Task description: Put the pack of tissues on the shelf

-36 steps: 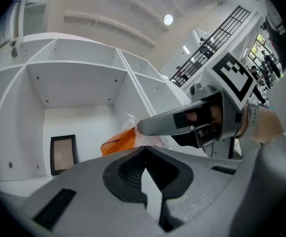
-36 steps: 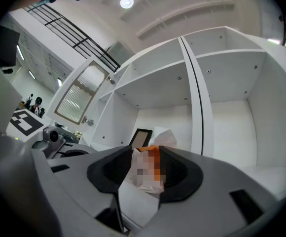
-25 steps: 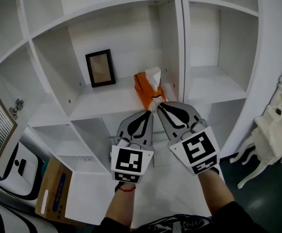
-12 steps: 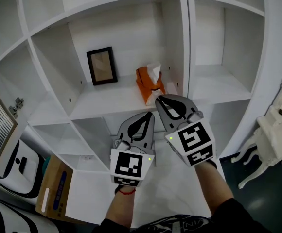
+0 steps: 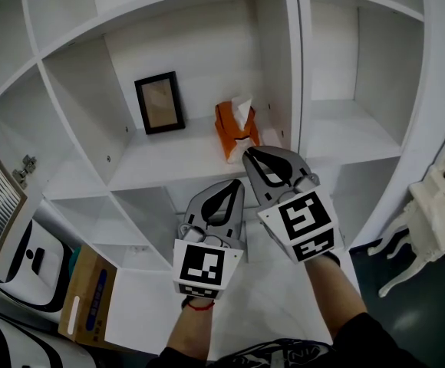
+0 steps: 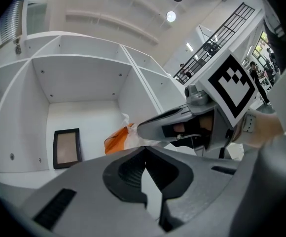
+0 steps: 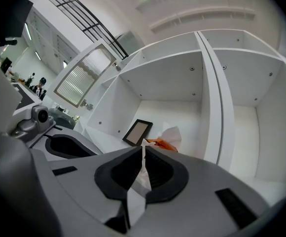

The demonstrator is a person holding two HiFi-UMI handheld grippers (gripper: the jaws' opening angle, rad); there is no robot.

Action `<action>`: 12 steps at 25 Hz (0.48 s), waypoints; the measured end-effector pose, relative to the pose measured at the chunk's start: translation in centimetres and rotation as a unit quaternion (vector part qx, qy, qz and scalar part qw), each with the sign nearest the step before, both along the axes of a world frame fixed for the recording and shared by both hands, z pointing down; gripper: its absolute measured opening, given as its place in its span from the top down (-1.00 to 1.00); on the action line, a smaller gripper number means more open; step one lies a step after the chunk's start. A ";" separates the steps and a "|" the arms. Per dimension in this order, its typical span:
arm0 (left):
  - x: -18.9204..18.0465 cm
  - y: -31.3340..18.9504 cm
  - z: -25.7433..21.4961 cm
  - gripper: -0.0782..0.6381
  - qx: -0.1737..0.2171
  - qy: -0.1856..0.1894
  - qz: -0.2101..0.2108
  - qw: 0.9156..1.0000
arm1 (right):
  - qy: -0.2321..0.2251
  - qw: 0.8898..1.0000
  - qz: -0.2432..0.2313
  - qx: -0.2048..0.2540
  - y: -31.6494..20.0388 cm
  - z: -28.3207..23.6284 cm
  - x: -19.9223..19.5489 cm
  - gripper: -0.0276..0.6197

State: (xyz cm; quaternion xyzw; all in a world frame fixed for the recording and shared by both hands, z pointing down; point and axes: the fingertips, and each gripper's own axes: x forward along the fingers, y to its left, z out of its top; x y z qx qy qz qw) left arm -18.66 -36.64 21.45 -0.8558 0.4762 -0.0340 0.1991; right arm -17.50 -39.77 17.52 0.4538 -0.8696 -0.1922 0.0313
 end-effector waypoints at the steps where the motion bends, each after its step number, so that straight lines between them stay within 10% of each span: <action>1: 0.0 -0.1 0.1 0.76 -0.001 -0.001 0.000 1.000 | -0.005 1.000 0.000 0.003 0.0 0.0 0.2 0.85; 12: 0.5 0.4 1.1 0.76 -0.016 0.004 0.004 1.000 | -0.031 0.999 -0.028 0.008 2.6 0.6 1.0 0.87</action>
